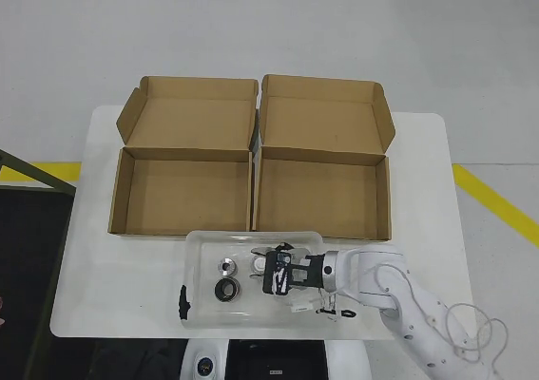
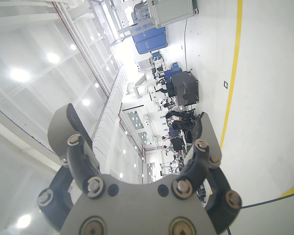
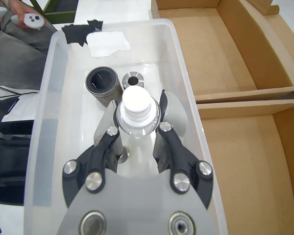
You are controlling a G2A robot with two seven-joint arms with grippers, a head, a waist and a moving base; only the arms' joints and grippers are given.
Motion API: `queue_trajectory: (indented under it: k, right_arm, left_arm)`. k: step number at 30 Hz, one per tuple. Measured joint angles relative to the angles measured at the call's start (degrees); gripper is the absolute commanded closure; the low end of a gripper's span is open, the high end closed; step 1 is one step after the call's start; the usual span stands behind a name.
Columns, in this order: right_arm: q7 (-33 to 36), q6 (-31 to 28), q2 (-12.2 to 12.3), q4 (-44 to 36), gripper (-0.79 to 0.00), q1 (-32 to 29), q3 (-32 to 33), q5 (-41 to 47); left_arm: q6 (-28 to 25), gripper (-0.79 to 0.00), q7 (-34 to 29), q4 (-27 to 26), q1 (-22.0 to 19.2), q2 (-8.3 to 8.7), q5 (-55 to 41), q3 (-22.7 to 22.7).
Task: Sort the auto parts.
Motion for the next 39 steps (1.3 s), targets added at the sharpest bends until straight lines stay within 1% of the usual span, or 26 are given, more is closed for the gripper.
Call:
queue_trajectory:
  k: [5, 11, 18, 29, 35, 39]
  right_arm:
    - [-2.63, -0.29, 0.37, -2.88, 0.000, -0.28, 1.58, 1.17]
    - [-7.55, 0.42, 0.63, -4.63, 0.000, -0.69, 3.32, 2.59]
    - [-10.81, 1.02, 0.94, -6.22, 0.000, -0.60, 5.47, 4.35]
    - [-13.98, 4.07, 1.03, -5.12, 0.000, 0.64, 7.89, 8.95]
    - [-14.85, 5.78, 0.86, -2.32, 0.000, 2.61, 8.26, 11.12]
    - [-15.21, 7.77, 0.75, -0.03, 0.000, 4.07, 8.80, 10.98]
  left_arm:
    - [0.00, -0.785, 0.00, 0.00, 0.00, 0.00, 0.00, 0.00]
    - [0.00, -0.785, 0.00, 0.00, 0.00, 0.00, 0.00, 0.00]
    - [0.00, -0.785, 0.00, 0.00, 0.00, 0.00, 0.00, 0.00]
    - [0.00, -0.785, 0.00, 0.00, 0.00, 0.00, 0.00, 0.00]
    - [0.00, -0.785, 0.00, 0.00, 0.00, 0.00, 0.00, 0.00]
    - [0.00, -0.785, 0.00, 0.00, 0.00, 0.00, 0.00, 0.00]
